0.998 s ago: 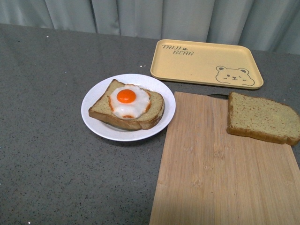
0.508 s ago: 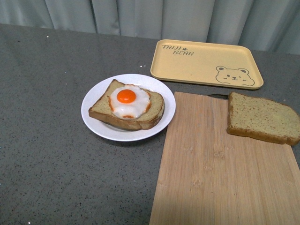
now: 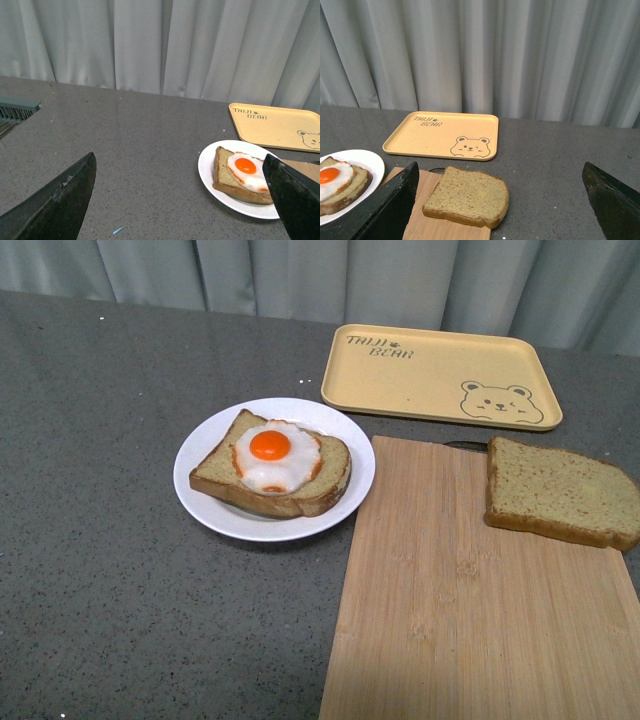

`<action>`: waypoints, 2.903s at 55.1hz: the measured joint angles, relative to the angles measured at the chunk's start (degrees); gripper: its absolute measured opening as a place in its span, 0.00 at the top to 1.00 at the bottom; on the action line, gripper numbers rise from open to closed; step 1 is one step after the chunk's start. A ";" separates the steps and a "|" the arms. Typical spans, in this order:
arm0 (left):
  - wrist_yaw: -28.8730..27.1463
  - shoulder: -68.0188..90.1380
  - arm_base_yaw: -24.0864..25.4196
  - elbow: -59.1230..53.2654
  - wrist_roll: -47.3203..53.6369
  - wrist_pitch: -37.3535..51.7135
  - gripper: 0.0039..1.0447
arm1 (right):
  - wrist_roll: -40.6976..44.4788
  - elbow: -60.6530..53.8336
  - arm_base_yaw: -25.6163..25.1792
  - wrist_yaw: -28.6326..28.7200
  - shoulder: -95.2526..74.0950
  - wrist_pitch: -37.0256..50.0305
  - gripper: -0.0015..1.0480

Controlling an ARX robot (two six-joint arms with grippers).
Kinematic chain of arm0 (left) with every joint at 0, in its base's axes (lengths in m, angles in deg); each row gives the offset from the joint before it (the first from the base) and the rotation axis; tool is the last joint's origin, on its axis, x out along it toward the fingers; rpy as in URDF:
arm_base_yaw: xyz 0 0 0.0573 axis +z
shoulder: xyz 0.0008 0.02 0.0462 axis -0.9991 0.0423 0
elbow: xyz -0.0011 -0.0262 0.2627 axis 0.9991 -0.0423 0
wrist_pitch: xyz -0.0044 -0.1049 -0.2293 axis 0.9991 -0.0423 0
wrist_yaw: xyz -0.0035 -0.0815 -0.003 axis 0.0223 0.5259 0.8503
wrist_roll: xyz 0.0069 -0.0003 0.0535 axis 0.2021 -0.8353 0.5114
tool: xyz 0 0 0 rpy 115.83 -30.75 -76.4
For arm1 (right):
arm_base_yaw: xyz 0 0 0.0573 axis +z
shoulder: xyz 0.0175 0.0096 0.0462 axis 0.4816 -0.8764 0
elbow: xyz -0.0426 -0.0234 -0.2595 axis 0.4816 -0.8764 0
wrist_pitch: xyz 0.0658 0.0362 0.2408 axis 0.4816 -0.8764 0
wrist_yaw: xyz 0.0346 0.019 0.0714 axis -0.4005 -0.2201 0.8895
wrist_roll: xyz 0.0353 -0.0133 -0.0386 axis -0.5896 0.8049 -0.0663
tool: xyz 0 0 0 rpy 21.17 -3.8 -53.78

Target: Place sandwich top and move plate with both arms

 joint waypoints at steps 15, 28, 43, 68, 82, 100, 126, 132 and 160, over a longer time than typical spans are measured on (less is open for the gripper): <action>0.00 0.00 0.00 0.00 0.00 0.00 0.06 | 0.00 0.00 0.00 0.00 0.00 0.00 0.09; 0.00 0.00 0.00 0.00 0.00 0.00 0.06 | 0.00 0.00 0.00 0.00 0.00 0.00 0.09; 0.07 -0.02 0.00 0.00 0.00 -0.02 0.06 | 11.47 1.27 1.46 -22.01 -23.45 11.45 0.09; 0.04 -0.02 0.00 0.00 0.00 -0.04 0.06 | -0.46 24.33 -14.73 9.75 -84.91 21.51 0.09; 0.04 -0.02 0.00 0.00 0.00 -0.04 0.06 | -7.72 37.42 -14.62 20.11 -102.07 15.41 0.09; 0.04 -0.02 0.00 0.00 0.00 -0.04 0.06 | -14.25 48.24 -11.45 23.93 -114.68 8.96 0.09; 0.04 -0.02 0.00 0.00 0.00 -0.04 0.06 | -15.69 52.70 -10.40 22.95 -116.13 4.66 0.85; 0.04 -0.02 0.00 0.00 0.00 -0.04 0.06 | -18.18 50.73 -9.57 25.11 -111.38 6.67 0.97; 0.04 -0.02 0.00 0.00 0.00 -0.04 0.06 | -49.29 45.40 10.97 31.58 -105.33 33.09 0.97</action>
